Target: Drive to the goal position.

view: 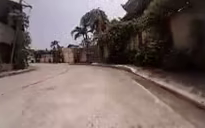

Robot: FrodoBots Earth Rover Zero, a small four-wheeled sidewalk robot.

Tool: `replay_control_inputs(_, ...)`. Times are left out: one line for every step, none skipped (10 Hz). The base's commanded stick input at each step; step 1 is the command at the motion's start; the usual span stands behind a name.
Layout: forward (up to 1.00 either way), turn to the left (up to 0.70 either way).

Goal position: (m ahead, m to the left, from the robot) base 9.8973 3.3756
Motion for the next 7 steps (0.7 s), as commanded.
replay_control_inputs(1.0,0.0)
replay_control_inputs(1.0,0.0)
replay_control_inputs(1.0,0.0)
replay_control_inputs(1.0,0.0)
replay_control_inputs(1.0,0.0)
replay_control_inputs(1.0,0.0)
replay_control_inputs(1.0,0.0)
